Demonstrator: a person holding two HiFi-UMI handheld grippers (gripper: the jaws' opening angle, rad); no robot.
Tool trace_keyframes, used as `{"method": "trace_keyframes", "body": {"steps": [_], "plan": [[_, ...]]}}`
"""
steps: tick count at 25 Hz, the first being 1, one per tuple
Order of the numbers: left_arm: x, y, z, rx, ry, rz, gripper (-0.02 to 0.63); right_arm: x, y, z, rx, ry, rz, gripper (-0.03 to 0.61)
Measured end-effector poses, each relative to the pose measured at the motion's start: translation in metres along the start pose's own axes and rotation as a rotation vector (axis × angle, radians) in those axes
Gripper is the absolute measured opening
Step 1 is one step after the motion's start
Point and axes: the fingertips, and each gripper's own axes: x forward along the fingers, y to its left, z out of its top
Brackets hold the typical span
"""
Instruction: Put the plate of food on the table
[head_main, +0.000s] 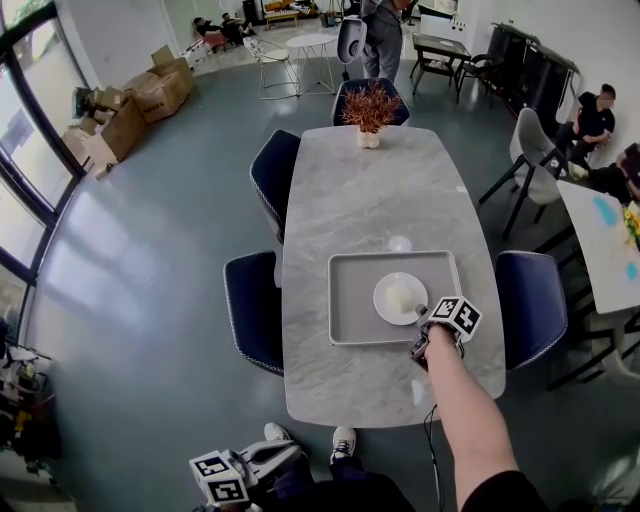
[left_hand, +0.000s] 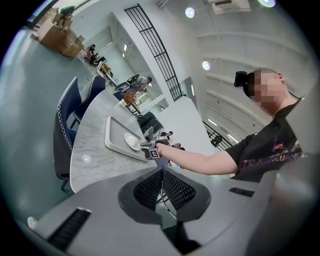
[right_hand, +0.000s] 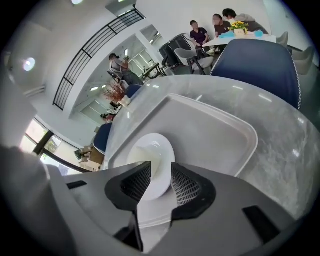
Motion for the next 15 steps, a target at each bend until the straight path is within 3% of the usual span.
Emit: {"method": "trace_keyframes", "body": {"steps": [1,2,7,15], "plan": [[0.0,0.0,0.0,-0.002,0.0,-0.003,0.008,-0.005,0.004,0.002,-0.003,-0.011,0.031,0.094],[0.0,-0.001,0.0,-0.002,0.002,-0.005,0.008,-0.009,0.008,0.003,-0.009,-0.017,0.064,0.006],[0.004,-0.007,0.0,0.013,0.012,-0.014,0.008,-0.029,0.023,0.0,-0.074,-0.023,0.173,0.005],[-0.001,-0.02,-0.01,0.03,0.04,-0.01,0.008,-0.074,0.051,-0.022,-0.089,-0.015,0.371,0.006]]}}
